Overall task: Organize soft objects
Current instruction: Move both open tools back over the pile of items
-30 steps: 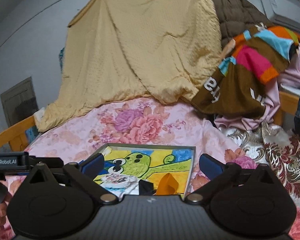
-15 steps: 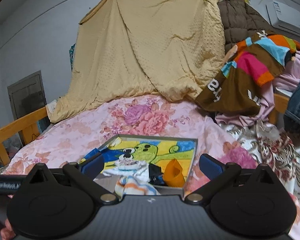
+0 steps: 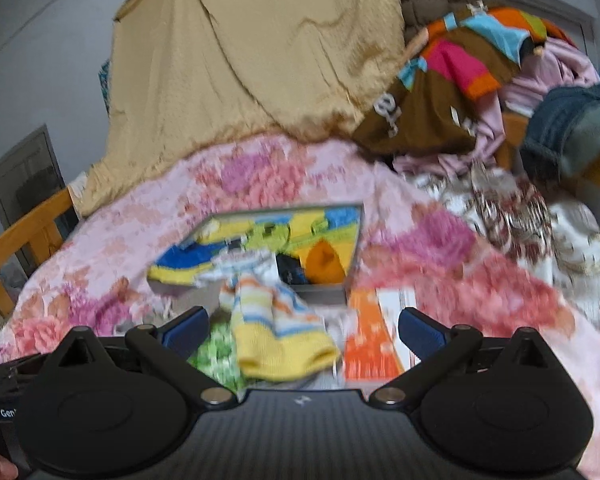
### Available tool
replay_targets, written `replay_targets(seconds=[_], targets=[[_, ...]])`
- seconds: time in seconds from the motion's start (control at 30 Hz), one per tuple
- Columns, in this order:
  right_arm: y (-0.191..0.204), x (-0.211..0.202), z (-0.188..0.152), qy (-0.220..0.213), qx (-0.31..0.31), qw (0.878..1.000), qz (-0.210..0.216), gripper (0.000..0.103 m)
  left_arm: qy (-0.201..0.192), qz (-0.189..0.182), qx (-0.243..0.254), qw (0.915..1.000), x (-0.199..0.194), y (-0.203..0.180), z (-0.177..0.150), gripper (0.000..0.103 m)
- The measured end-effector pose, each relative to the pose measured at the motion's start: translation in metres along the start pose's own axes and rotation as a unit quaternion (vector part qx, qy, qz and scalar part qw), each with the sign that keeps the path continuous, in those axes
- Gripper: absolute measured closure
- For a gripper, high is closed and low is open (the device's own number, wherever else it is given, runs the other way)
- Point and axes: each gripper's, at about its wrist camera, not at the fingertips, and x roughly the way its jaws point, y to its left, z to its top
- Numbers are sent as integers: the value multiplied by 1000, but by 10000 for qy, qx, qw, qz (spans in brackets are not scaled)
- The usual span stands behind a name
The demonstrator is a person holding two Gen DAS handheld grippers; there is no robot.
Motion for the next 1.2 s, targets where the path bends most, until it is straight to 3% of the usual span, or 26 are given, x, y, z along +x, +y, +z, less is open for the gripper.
replay_targets(seconds=[0.43, 0.97, 1.2], targets=[[4, 13, -19, 1013, 14, 9944, -315, 0, 713, -75, 24, 9974, 2, -4, -35, 1], [4, 29, -24, 1470, -28, 9883, -413, 0, 1215, -417, 13, 9917, 27, -19, -54, 1], [-9, 32, -17, 1440, 349, 9886, -276, 0, 1369, -587, -155, 9887, 46, -20, -61, 1]])
